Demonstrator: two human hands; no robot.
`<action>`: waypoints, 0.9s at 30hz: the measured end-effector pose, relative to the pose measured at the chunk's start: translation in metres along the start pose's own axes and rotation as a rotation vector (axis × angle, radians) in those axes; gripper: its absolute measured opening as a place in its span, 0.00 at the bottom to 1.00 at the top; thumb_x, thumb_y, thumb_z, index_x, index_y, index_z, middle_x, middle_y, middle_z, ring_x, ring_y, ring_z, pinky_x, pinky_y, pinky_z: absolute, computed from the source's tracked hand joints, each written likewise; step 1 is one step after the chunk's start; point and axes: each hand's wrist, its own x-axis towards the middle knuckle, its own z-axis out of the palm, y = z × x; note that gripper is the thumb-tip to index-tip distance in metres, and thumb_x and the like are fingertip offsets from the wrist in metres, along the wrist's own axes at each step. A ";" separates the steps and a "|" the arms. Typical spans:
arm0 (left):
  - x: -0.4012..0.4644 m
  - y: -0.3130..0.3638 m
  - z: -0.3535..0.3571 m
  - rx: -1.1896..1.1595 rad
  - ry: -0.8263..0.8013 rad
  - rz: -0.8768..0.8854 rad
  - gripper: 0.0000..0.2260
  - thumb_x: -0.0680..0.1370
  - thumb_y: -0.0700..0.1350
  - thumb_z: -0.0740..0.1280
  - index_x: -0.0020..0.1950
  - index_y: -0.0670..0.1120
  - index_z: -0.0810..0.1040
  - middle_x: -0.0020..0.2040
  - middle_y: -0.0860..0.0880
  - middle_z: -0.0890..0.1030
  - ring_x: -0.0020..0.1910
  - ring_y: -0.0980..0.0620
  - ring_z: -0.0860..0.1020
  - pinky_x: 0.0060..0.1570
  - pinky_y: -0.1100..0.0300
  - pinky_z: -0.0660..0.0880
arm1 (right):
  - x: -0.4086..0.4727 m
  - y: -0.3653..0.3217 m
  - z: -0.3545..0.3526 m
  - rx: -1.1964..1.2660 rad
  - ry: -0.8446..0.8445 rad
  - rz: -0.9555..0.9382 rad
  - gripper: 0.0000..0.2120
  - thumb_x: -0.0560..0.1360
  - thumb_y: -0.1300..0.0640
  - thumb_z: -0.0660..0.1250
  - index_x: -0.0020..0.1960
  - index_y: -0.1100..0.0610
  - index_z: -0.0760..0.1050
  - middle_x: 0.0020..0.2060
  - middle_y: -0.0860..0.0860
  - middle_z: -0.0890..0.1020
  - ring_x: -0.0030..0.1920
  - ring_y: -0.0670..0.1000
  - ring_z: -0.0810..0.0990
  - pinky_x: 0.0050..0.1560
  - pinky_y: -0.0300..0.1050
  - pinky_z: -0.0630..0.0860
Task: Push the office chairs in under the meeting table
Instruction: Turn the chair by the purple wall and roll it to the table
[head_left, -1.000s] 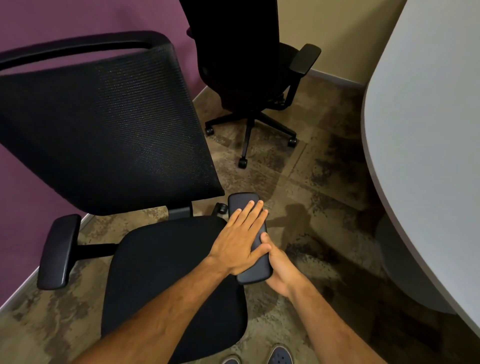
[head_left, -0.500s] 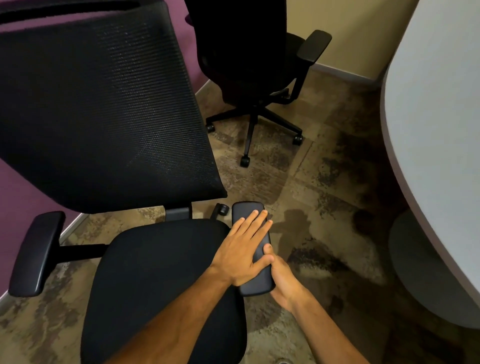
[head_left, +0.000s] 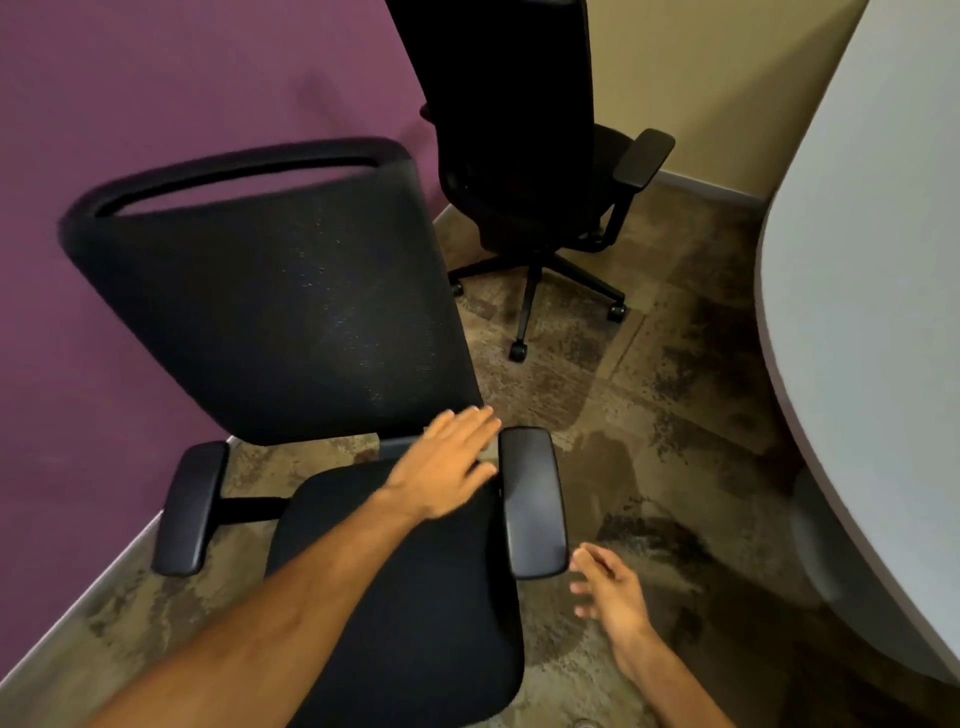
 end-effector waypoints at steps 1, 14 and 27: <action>-0.007 -0.009 -0.025 0.014 0.036 -0.009 0.28 0.84 0.54 0.61 0.81 0.45 0.60 0.82 0.45 0.60 0.81 0.47 0.56 0.78 0.51 0.46 | -0.013 0.005 -0.002 0.010 0.008 0.037 0.11 0.78 0.54 0.72 0.59 0.55 0.78 0.49 0.54 0.86 0.40 0.52 0.82 0.33 0.46 0.77; -0.083 -0.109 -0.336 0.200 0.356 -0.064 0.23 0.81 0.44 0.69 0.75 0.41 0.71 0.74 0.40 0.73 0.73 0.41 0.70 0.74 0.45 0.64 | -0.183 -0.057 0.091 0.043 -0.045 -0.051 0.17 0.78 0.61 0.71 0.65 0.60 0.75 0.49 0.59 0.82 0.44 0.56 0.79 0.40 0.51 0.76; -0.074 -0.198 -0.353 0.260 0.192 0.103 0.33 0.82 0.52 0.65 0.83 0.44 0.55 0.83 0.43 0.55 0.81 0.43 0.54 0.78 0.45 0.53 | -0.208 -0.286 0.288 -0.347 0.086 -0.755 0.37 0.79 0.51 0.69 0.81 0.52 0.54 0.80 0.51 0.61 0.79 0.54 0.60 0.77 0.54 0.62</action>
